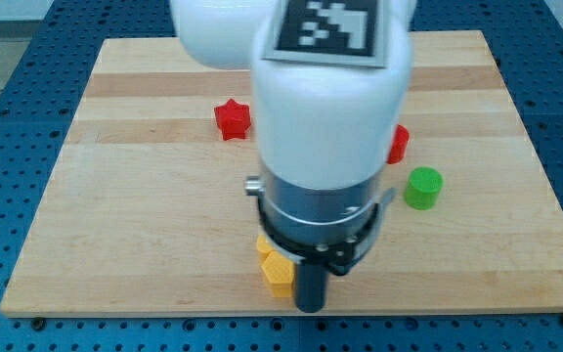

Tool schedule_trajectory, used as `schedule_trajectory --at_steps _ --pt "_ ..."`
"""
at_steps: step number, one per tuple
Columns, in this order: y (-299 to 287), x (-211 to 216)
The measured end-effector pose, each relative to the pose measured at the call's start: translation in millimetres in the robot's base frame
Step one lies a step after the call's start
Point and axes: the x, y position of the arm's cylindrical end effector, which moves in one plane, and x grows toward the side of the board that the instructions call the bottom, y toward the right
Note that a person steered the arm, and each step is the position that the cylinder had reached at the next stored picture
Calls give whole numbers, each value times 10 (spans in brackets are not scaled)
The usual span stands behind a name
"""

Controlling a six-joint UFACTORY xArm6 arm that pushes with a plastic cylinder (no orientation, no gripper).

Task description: Move yellow blocks to the left slightly

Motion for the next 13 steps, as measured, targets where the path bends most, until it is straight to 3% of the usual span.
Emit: schedule_trajectory --at_steps 6,9,13 --pt "-624 2" --pt "-1735 -51" --pt "-1159 -125"
